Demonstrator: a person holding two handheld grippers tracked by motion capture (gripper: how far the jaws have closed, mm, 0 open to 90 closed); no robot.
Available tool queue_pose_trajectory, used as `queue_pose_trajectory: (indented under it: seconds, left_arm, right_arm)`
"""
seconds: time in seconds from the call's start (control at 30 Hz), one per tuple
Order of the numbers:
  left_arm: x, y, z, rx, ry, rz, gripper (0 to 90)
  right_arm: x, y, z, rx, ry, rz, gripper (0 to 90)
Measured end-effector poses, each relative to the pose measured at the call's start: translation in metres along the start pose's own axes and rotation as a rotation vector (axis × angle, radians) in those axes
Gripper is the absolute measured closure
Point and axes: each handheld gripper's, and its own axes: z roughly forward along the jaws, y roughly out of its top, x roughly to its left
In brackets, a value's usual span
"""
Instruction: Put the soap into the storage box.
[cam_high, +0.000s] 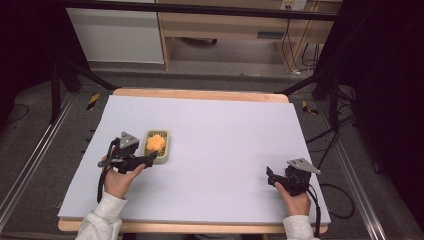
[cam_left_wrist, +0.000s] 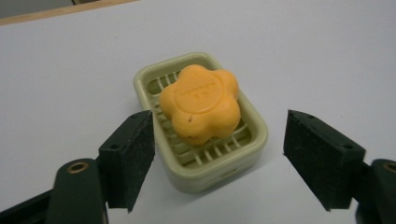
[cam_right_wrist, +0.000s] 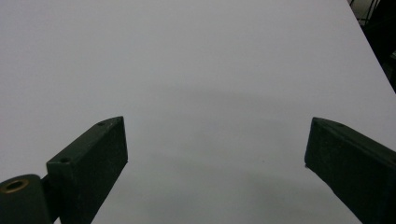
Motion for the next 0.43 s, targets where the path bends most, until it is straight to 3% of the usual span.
queue_pose_trajectory:
  seconds: [0.13, 0.33, 0.43]
  left_arm:
    - [0.010, -0.017, -0.008, -0.020, -0.015, -0.017, 26.4]
    - [0.022, -0.041, -0.017, -0.006, 0.014, -0.040, 26.2]
    - [0.027, -0.050, -0.022, 0.005, 0.021, -0.023, 26.2]
  right_arm:
    - [-0.002, -0.001, 0.000, -0.001, -0.006, 0.000, 6.4]
    - [-0.004, -0.003, -0.001, 0.006, -0.014, -0.002, 6.6]
    - [-0.004, -0.003, -0.002, 0.008, -0.014, -0.001, 6.6]
